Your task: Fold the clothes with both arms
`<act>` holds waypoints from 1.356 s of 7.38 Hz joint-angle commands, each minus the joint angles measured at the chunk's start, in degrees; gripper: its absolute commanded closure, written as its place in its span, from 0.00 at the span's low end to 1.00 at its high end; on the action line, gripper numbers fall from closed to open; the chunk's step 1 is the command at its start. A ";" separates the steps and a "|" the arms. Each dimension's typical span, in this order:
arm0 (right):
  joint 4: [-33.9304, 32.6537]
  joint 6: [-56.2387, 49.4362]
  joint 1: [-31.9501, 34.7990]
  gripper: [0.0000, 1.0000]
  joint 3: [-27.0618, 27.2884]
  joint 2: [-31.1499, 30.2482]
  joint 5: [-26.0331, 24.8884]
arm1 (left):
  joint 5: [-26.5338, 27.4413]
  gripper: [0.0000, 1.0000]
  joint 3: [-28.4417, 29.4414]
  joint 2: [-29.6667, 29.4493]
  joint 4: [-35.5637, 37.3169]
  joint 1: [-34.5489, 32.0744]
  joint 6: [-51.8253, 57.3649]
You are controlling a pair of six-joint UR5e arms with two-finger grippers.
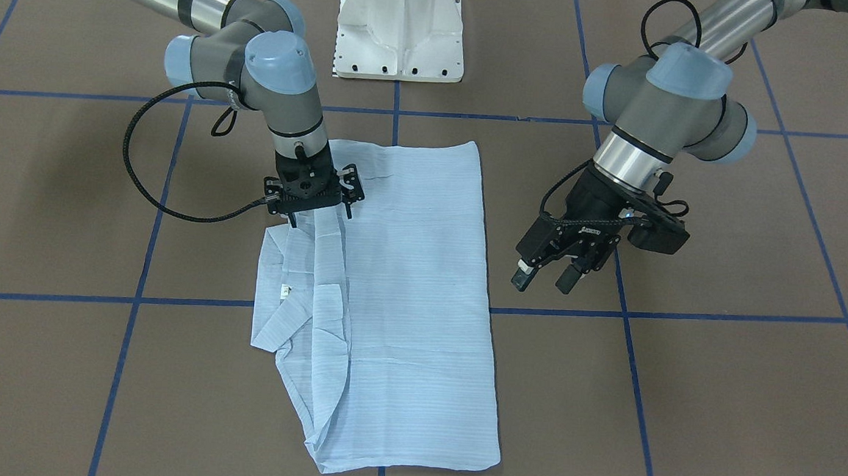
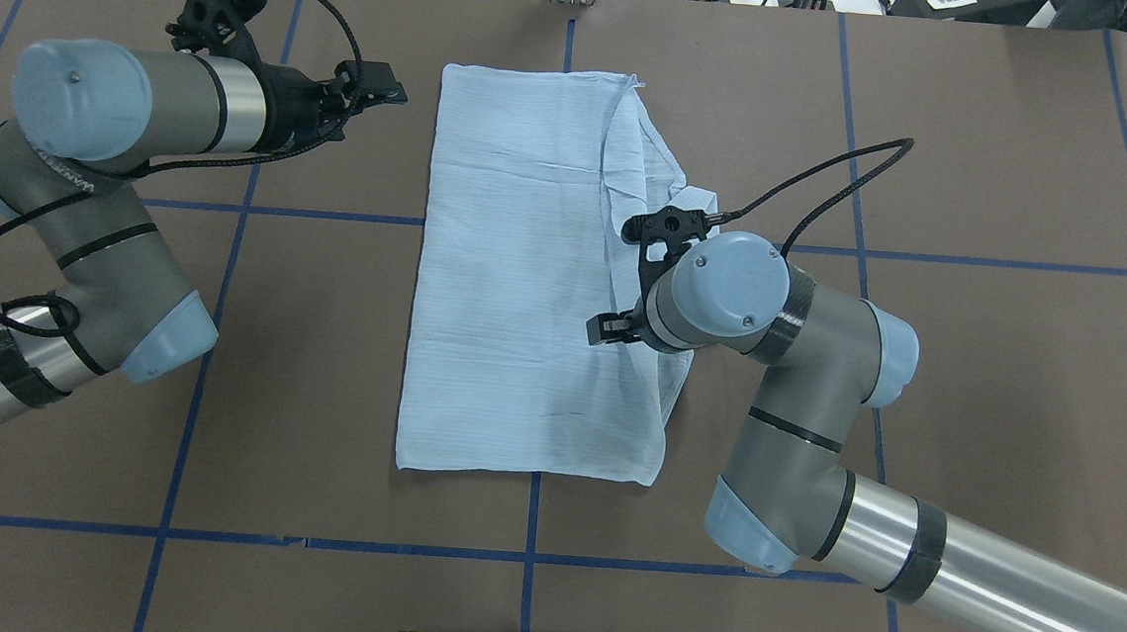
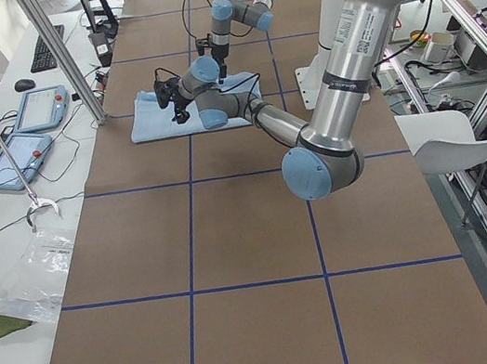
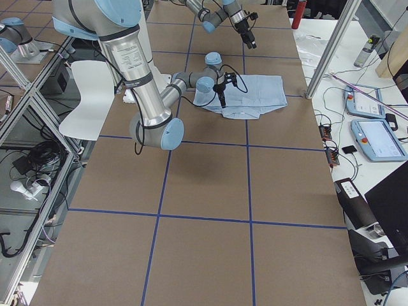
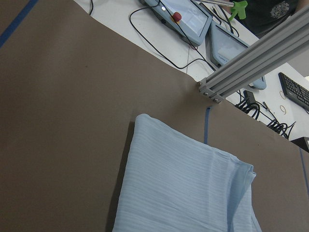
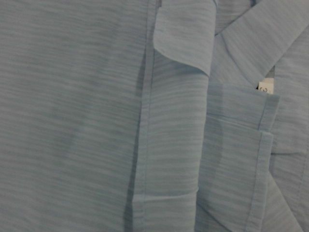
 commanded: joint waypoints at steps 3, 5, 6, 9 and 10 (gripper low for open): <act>-4.20 -4.92 0.22 0.00 -0.41 0.07 -0.86 | 0.05 0.01 -0.06 -0.39 0.02 0.90 -2.36; -6.41 -9.57 3.63 0.00 0.03 -1.33 -0.34 | 0.05 0.01 -0.06 -0.74 0.02 2.04 -3.16; -6.24 -12.64 5.56 0.00 0.20 -3.51 -0.08 | 0.05 0.01 -0.15 -1.09 0.02 2.48 -4.47; -6.32 -19.53 11.90 0.00 0.38 -4.77 4.47 | 0.05 0.01 -0.06 -1.88 0.90 3.01 -4.57; -6.32 -19.26 12.08 0.00 2.21 -4.85 5.54 | -2.30 0.01 -0.58 -1.80 2.73 3.10 -4.57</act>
